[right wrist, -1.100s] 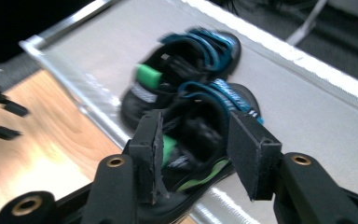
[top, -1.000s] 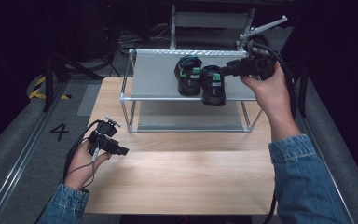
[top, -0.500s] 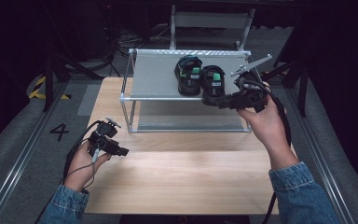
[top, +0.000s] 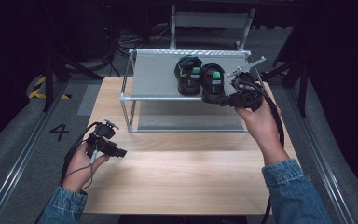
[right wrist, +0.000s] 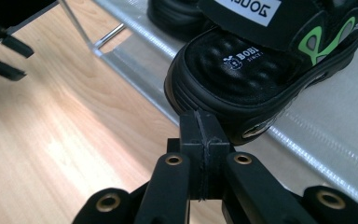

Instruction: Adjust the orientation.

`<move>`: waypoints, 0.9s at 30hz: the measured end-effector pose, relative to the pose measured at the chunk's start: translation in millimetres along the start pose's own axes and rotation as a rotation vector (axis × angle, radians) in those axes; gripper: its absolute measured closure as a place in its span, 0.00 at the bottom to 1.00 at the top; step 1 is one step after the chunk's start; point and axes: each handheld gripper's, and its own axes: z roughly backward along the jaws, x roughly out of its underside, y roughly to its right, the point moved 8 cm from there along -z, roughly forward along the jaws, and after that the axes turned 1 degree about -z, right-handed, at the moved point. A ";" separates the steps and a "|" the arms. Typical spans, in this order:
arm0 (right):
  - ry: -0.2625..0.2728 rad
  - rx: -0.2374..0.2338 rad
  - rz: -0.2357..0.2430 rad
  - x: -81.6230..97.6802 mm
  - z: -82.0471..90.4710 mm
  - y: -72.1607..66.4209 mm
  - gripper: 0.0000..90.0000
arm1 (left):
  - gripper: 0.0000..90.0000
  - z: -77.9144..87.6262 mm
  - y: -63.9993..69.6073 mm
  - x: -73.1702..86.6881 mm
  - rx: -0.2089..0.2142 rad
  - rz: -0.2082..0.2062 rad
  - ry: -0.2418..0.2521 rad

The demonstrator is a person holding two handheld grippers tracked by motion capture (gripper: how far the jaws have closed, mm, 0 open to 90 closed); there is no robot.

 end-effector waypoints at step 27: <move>0.069 0.071 -0.059 -21.0 -26.0 30.8 1.00 | 0.45 1.6 -5.4 12.3 -0.009 0.031 -0.002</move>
